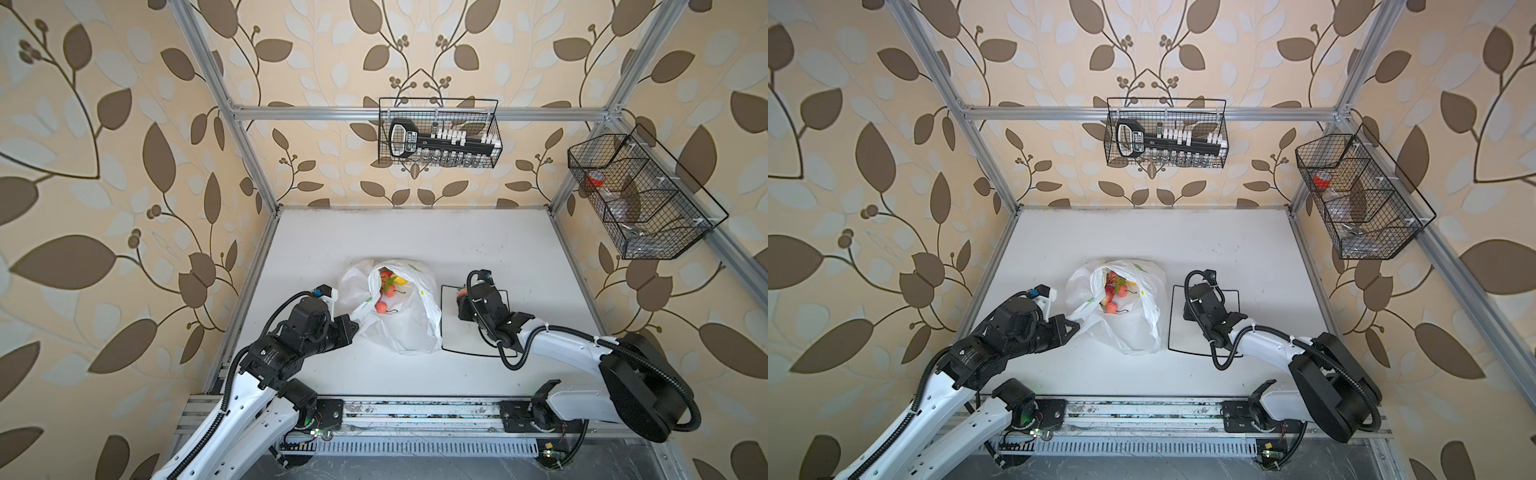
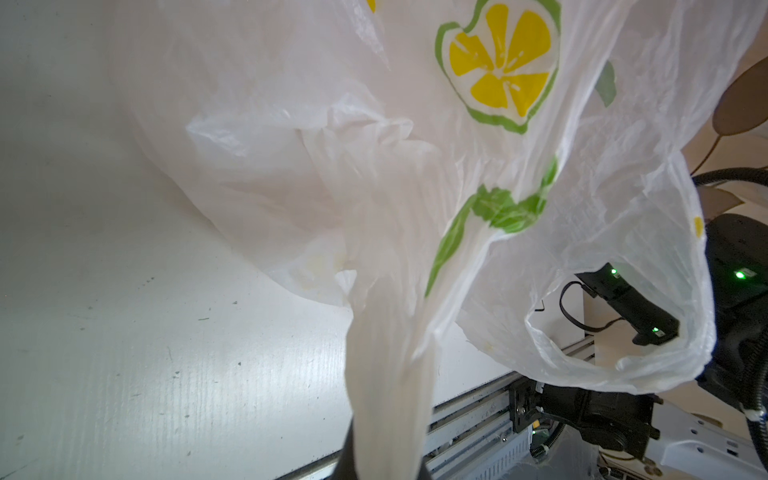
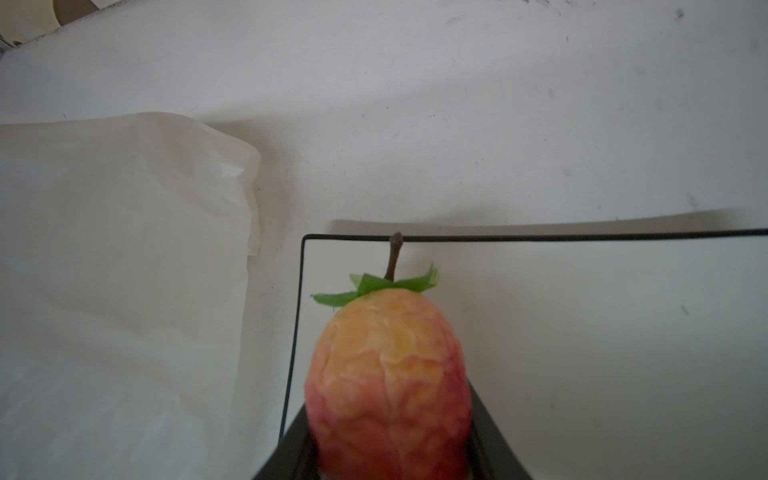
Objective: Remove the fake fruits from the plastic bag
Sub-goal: 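Lower the apple into the black-outlined rectangle and open the right gripper, then move the right gripper back over the bag opening held by the left gripper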
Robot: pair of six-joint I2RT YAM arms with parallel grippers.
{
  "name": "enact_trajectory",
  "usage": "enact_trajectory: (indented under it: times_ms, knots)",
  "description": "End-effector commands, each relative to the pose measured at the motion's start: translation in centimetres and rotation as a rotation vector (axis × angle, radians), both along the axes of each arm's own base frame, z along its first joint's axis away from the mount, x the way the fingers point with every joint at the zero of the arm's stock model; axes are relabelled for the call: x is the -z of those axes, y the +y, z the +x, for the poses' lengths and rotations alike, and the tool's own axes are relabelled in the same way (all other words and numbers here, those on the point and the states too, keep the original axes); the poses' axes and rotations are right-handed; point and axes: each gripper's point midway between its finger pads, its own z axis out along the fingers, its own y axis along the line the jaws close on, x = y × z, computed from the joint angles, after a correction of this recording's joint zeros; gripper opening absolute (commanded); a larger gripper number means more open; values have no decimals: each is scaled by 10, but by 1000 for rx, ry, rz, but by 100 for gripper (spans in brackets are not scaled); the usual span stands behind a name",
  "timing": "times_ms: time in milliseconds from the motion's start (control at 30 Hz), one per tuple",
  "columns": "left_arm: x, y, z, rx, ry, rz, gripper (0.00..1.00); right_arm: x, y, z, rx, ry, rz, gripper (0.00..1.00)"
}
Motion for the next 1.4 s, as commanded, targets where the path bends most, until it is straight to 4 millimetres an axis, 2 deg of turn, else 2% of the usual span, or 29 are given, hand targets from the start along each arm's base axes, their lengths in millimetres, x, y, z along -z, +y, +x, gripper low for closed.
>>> enact_trajectory:
  times_ms: [0, 100, 400, 533, 700, 900, 1033, 1233, 1300, 1367]
  knots:
    - [-12, -5, -2, 40, -28, -10, 0, 5, 4, 5, -11, -13, 25, 27]
    - [-10, -6, -1, 40, -26, -10, 0, 14, 1, 4, -7, 0, 28, 30]
    - [-11, -7, 1, 46, -32, -7, 0, 21, -8, 0, 7, 20, -1, 57]
    - [-10, -6, 2, 40, -31, -1, 0, 14, -12, -1, 9, 10, -8, 63]
    - [-8, -4, 1, 34, -28, 6, 0, -5, -18, -5, 10, -13, -19, 70]
    - [-5, -3, 3, 27, -31, 11, 0, -53, -20, -11, -13, -98, 16, 73]
    - [-5, -3, 4, 22, -35, 9, 0, -100, -6, -18, -121, -190, 66, 70]
    - [-7, -4, 6, 18, -46, 1, 0, -165, 30, -37, -334, -337, 133, 68]
    - [-7, -4, 6, 18, -47, 0, 0, -182, 48, -47, -417, -361, 150, 68]
    - [-7, -4, 5, 19, -45, -2, 0, -202, 75, -63, -532, -391, 173, 66]
